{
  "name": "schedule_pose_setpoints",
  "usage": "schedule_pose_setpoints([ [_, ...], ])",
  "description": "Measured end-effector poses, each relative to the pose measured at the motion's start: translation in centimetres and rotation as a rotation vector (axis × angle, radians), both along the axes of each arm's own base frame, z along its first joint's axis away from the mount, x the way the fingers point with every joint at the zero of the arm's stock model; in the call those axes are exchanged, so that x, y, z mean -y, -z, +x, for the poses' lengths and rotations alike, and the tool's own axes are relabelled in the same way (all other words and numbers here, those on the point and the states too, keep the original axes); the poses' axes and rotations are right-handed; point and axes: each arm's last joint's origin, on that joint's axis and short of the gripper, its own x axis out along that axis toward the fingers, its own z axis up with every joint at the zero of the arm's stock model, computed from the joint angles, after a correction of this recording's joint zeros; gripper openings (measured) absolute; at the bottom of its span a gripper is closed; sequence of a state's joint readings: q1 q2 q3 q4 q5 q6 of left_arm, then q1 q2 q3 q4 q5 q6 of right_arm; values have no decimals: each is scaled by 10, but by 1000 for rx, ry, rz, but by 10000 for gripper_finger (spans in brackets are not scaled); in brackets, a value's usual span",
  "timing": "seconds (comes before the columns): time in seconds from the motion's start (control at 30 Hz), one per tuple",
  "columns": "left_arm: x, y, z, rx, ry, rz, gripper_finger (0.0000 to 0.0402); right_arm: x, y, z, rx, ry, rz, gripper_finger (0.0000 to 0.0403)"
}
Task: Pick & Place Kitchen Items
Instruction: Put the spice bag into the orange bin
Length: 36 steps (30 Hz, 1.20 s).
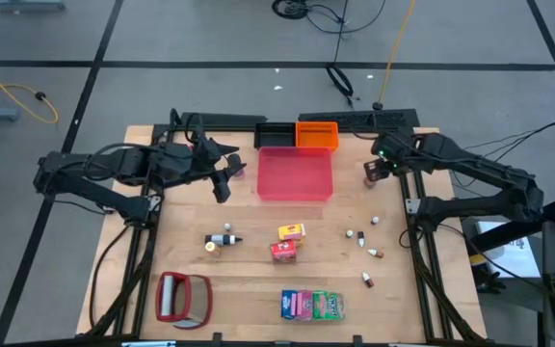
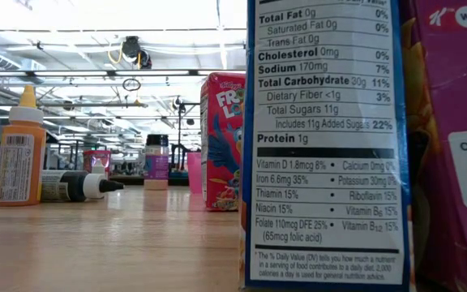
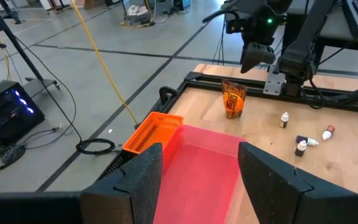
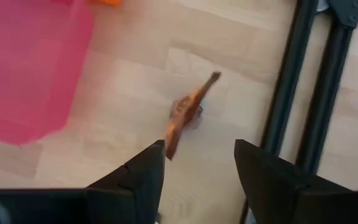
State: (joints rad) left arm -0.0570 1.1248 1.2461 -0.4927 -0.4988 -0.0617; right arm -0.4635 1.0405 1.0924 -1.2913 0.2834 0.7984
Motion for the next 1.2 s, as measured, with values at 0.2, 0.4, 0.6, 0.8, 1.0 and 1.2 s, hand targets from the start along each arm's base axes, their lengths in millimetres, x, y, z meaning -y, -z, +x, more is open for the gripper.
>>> schedule_pose_setpoints([
  [0.2, 0, 0, 0, 1, -1, -3, 211, 9, 4, 3, -32, 20, 6, 221],
  [0.4, 0, 0, 0, 2, -1, -3, 211, 19, 13, 15, -57, 9, 15, 226],
  [0.6, 0, 0, 0, 2, -2, -4, 211, 22, 33, 20, -120, 11, 52, 223],
  [0.8, 0, 0, 0, 0, -1, 0, 211, 18, 71, 16, -79, 52, 127, 223],
  [1.0, -4, 0, 0, -1, -16, 1, 211, 17, 93, 14, -60, 71, 122, 202],
  [1.2, -5, 0, 0, -1, -21, 1, 211, 22, 91, 22, 21, 66, 56, 177],
])
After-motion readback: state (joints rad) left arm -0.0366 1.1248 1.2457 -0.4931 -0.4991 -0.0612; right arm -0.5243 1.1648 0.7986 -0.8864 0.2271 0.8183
